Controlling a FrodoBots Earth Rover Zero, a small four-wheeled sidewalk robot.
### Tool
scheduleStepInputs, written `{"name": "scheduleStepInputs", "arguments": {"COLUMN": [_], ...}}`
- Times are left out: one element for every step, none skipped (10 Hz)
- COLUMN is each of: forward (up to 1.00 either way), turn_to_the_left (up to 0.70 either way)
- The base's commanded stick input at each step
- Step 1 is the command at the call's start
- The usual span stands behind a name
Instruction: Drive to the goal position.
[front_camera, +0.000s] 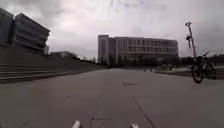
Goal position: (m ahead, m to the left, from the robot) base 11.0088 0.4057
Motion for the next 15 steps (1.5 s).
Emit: {"name": "scheduleStepInputs", "arguments": {"forward": [0.70,0.70,0.70,0.70,0.70,0.70,0.70,0.70,0.70,0.70,0.70,0.70,0.70,0.70,0.70], "turn_to_the_left": [0.00,0.00,-0.02,-0.01,0.00,0.00,0.00,-0.07,-0.06,0.00,-0.06,-0.15,-0.10,-0.02,-0.08]}}
